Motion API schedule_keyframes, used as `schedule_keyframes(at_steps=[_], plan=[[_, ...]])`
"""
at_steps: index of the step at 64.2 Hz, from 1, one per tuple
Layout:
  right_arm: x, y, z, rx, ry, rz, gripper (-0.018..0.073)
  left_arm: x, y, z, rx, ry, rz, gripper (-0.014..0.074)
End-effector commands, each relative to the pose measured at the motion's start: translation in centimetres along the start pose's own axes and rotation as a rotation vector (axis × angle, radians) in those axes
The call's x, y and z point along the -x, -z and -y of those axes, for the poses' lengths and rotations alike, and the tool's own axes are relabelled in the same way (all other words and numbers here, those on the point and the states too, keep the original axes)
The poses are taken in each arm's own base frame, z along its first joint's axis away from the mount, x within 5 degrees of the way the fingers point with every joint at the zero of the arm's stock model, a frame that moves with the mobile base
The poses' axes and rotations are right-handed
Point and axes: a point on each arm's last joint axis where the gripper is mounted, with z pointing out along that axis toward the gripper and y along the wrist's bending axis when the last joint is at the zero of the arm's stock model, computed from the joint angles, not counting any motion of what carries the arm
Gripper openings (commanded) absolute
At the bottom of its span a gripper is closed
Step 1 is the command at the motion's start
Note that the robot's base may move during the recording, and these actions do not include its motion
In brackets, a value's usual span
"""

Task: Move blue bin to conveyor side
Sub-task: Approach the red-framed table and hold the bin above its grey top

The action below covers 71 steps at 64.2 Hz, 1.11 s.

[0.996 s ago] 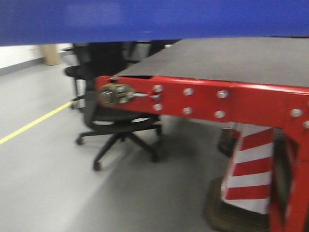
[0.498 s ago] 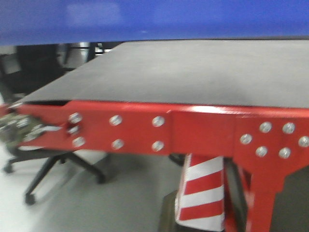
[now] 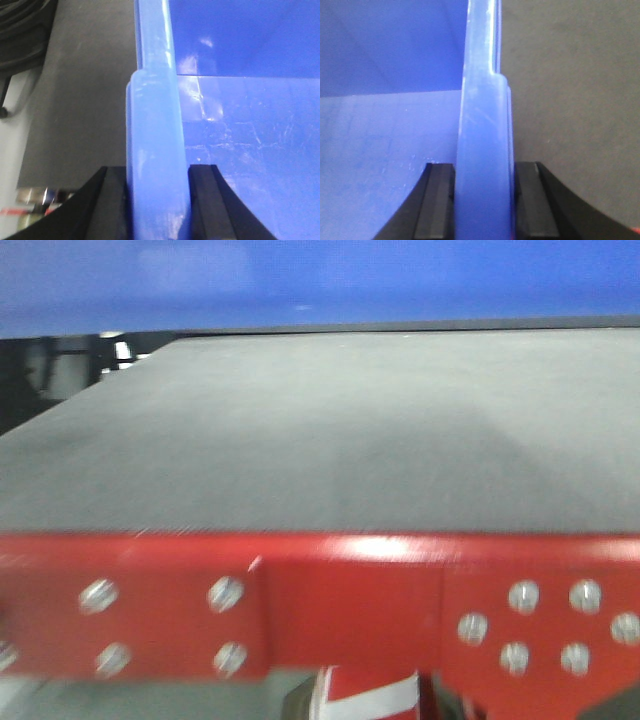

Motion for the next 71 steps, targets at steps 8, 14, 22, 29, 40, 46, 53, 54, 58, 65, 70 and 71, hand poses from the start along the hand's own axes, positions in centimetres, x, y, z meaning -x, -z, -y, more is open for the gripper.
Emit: schedule_keyframes(at_steps=[8, 14, 22, 29, 40, 46, 53, 54, 58, 65, 70, 71], plan=[[0.99, 1.23, 0.25, -0.023, 0.032, 0.137, -0.0079, 0.76, 1.14, -0.13, 0.004, -0.021, 0.113, -0.0018], [0.99, 1.23, 0.25, -0.023, 0.032, 0.137, -0.0079, 0.76, 1.14, -0.13, 0.004, -0.021, 0.113, -0.0018], [0.99, 1.23, 0.25, -0.023, 0.032, 0.137, -0.0079, 0.76, 1.14, -0.13, 0.004, -0.021, 0.113, -0.0018], [0.99, 1.23, 0.25, -0.023, 0.032, 0.137, -0.0079, 0.76, 1.14, -0.13, 0.004, -0.021, 0.113, -0.0018], [0.99, 1.23, 0.25, -0.023, 0.032, 0.137, -0.0079, 0.76, 1.14, -0.13, 0.004, -0.021, 0.113, -0.0018], [0.99, 1.23, 0.25, -0.023, 0.032, 0.137, -0.0079, 0.76, 1.14, -0.13, 0.004, -0.021, 0.113, -0.0018], [0.99, 1.23, 0.25, -0.023, 0.032, 0.137, -0.0079, 0.76, 1.14, -0.13, 0.004, -0.021, 0.113, -0.0018], [0.99, 1.23, 0.25, -0.023, 0.032, 0.137, -0.0079, 0.76, 1.14, -0.13, 0.004, -0.021, 0.113, -0.0018], [0.99, 1.23, 0.25, -0.023, 0.032, 0.137, -0.0079, 0.76, 1.14, -0.13, 0.004, -0.021, 0.113, -0.0018], [0.99, 1.23, 0.25, -0.023, 0.032, 0.137, -0.0079, 0.76, 1.14, -0.13, 0.004, -0.021, 0.113, -0.0018], [0.99, 1.23, 0.25, -0.023, 0.032, 0.137, -0.0079, 0.76, 1.14, -0.13, 0.004, -0.021, 0.113, -0.0018], [0.99, 1.23, 0.25, -0.023, 0.032, 0.137, -0.0079, 0.76, 1.14, -0.13, 0.004, -0.021, 0.113, -0.0018]])
